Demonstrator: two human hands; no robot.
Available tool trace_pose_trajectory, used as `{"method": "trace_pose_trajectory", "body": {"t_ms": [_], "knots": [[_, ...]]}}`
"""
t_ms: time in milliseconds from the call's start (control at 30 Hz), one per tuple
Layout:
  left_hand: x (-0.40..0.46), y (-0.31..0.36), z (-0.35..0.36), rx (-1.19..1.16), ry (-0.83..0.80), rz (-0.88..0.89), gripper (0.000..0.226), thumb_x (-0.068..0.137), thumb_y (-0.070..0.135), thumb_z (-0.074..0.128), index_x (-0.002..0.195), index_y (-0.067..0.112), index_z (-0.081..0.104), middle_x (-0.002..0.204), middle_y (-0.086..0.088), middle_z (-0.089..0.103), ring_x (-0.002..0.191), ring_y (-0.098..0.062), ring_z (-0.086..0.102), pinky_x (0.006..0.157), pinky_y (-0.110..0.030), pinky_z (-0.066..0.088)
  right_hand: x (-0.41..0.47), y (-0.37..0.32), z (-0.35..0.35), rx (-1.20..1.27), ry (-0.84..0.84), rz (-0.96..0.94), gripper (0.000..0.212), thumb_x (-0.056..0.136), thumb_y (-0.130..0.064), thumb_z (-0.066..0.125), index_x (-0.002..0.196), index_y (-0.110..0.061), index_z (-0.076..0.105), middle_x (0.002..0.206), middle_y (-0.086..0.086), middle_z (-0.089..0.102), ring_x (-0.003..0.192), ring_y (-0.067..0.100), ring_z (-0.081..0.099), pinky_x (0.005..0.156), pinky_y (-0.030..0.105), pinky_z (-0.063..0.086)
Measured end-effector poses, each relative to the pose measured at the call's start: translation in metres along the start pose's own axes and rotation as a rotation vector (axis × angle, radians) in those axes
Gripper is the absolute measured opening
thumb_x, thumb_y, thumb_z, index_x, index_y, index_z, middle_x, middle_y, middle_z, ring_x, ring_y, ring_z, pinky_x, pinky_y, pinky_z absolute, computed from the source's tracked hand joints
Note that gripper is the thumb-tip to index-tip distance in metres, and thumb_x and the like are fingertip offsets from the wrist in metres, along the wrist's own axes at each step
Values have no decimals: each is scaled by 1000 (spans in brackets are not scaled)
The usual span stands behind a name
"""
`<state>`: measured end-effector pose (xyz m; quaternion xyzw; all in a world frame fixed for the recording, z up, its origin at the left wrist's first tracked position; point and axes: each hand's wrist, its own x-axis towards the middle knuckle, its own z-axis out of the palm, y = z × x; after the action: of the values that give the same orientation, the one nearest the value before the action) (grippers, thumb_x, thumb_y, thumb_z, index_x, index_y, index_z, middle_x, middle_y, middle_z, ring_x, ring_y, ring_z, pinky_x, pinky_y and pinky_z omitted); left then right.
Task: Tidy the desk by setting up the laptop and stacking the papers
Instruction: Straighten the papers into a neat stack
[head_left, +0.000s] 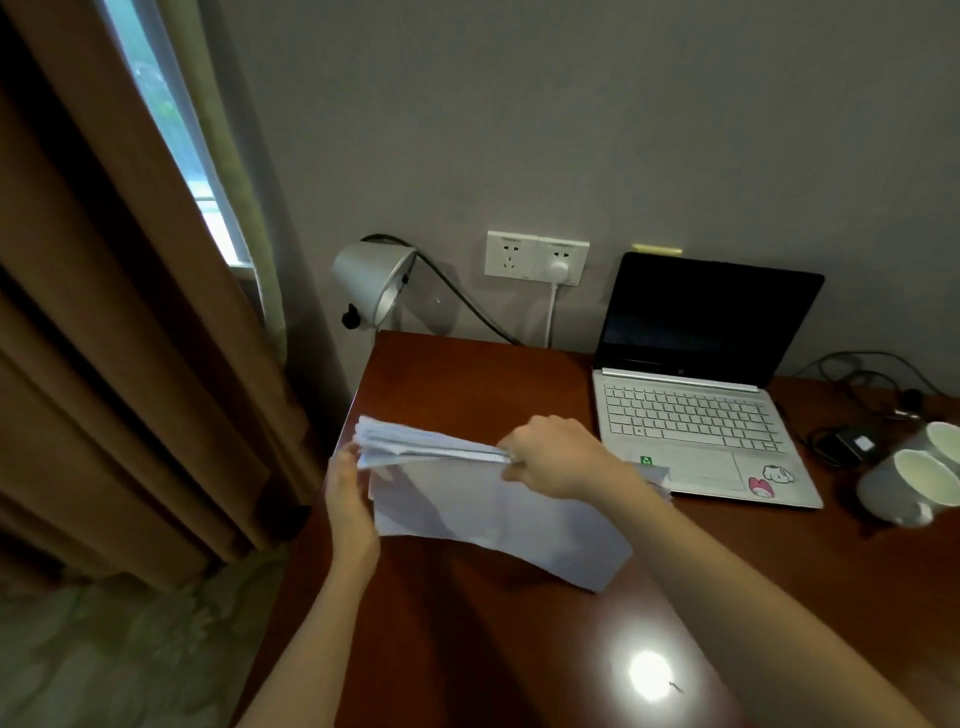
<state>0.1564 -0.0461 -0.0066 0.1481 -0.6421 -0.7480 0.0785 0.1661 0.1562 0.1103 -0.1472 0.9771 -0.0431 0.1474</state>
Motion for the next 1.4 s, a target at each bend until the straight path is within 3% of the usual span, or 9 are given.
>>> {"method": "trace_pose_trajectory", "body": {"t_ms": [100, 167, 267, 367, 633, 900, 1067, 1300, 1400], "knots": [[6, -8, -23, -78, 82, -146, 69, 85, 73, 28, 130, 27, 50, 143, 3, 46, 138, -22, 34, 114, -47, 21, -17, 21, -12, 272, 70, 105, 39, 90, -31, 63, 58, -26, 41, 58, -6, 45, 52, 13, 43, 49, 26, 31], [7, -4, -24, -104, -11, -234, 55, 92, 61, 33, 134, 28, 47, 143, 1, 46, 134, -25, 41, 110, -48, 32, -33, 34, -20, 615, 181, 141, 40, 84, -27, 71, 55, -13, 48, 53, -2, 47, 47, 14, 42, 47, 26, 32], [4, 24, -6, -230, -76, -301, 40, 96, 44, 42, 126, 22, 57, 124, 0, 63, 108, -22, 59, 82, -34, 49, -51, 42, -26, 1087, 307, 120, 22, 83, -15, 73, 62, -10, 68, 58, 0, 63, 53, 14, 60, 50, 21, 46], [-1, 68, 13, -330, -247, -168, 51, 89, 62, 39, 97, 24, 72, 86, 7, 76, 82, -14, 70, 63, -21, 55, -53, 41, -11, 1286, 450, 173, 14, 83, -14, 72, 71, -19, 77, 70, 3, 73, 68, 21, 71, 62, 34, 56], [-18, 122, 35, -75, -306, 483, 41, 64, 46, 72, 100, 32, 58, 87, 19, 71, 87, 4, 68, 66, -9, 52, -57, 35, 23, 1507, 734, 123, 29, 62, -39, 79, 89, -29, 76, 79, -6, 76, 76, 12, 73, 63, 21, 55], [-17, 69, 29, 95, -381, 359, 43, 63, 47, 79, 100, 48, 57, 95, 24, 67, 94, -6, 67, 64, -11, 54, -71, 43, 49, 1523, 722, 128, 45, 51, -25, 85, 93, -33, 71, 82, -4, 75, 73, 11, 72, 50, 22, 53], [-14, 60, 37, 74, -407, 290, 57, 52, 55, 76, 101, 33, 57, 91, 17, 70, 88, -3, 69, 62, -9, 53, -63, 40, 59, 1597, 647, 193, 69, 38, -35, 94, 101, -21, 70, 88, -2, 77, 79, 13, 73, 56, 21, 55], [-7, 69, 37, 72, -455, 406, 49, 63, 46, 75, 106, 32, 57, 102, 8, 65, 96, -12, 66, 68, -16, 56, -65, 46, 53, 1588, 622, 200, 43, 45, -30, 86, 87, -25, 76, 74, -2, 76, 62, 14, 72, 44, 27, 52], [-14, 64, 40, 61, -399, 362, 44, 64, 41, 84, 99, 32, 59, 91, 15, 71, 89, -7, 69, 68, -18, 58, -62, 37, 58, 1628, 562, 284, 60, 34, -33, 90, 90, -16, 74, 80, -1, 77, 72, 14, 74, 53, 23, 55]]}}
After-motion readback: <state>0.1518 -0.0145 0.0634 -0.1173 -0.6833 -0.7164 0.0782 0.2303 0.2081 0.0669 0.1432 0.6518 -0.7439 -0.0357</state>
